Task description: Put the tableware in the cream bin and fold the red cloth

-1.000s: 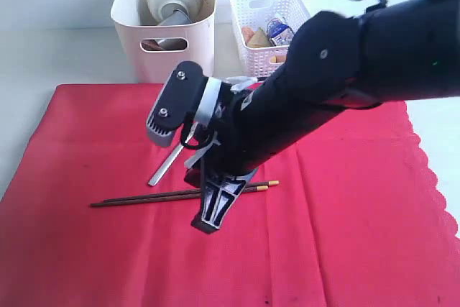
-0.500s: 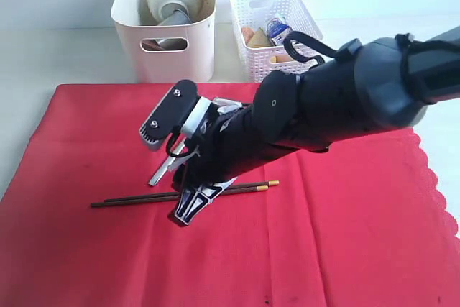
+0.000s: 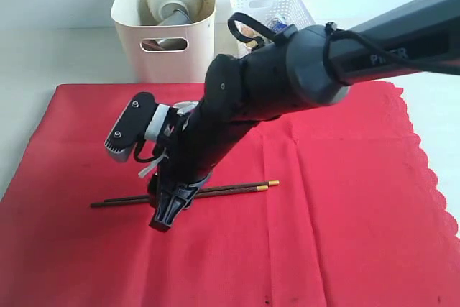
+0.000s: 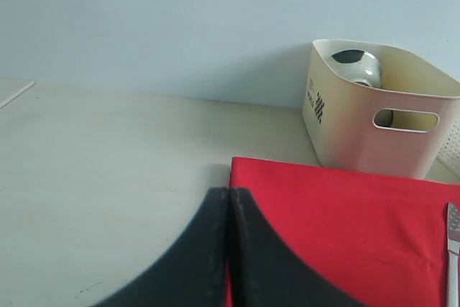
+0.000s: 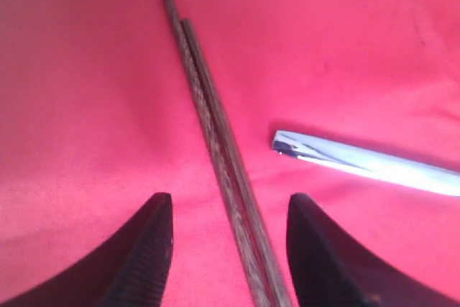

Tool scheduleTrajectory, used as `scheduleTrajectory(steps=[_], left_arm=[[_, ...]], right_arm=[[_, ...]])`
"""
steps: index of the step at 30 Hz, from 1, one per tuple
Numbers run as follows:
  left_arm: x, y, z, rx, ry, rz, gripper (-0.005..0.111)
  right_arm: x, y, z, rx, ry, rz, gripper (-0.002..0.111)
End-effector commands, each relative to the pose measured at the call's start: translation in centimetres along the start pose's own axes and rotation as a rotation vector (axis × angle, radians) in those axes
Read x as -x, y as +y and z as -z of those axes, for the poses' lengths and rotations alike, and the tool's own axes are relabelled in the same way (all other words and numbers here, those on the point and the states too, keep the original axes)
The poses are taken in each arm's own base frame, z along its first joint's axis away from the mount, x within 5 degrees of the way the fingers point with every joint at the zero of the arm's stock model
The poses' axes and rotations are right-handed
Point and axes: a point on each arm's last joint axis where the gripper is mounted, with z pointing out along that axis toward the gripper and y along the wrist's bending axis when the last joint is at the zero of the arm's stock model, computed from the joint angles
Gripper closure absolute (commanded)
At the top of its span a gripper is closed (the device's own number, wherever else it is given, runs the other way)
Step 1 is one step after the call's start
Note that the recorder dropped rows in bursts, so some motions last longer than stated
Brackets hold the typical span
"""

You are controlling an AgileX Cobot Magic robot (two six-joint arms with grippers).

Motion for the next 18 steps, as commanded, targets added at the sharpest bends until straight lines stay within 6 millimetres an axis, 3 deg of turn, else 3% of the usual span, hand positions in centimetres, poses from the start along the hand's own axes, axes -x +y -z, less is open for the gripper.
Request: scheduleTrajectory(steps=[1, 9, 18], left_arm=[[0.1, 0.0, 0.1, -0.001, -0.01, 0.005, 0.104], [0.1, 0.0, 0.1, -0.001, -0.01, 0.005, 0.104], [0.1, 0.0, 0.1, -0.001, -0.01, 0.005, 0.104]], right_arm=[[-0.4, -0.7, -0.9, -0.027, 0.081, 0.027, 0.06], [-1.6, -0.9, -2.1, -0.036, 0.17, 0.086, 0.064], [-1.7, -0.8, -2.0, -0.025, 0.184, 0.086, 0.107]])
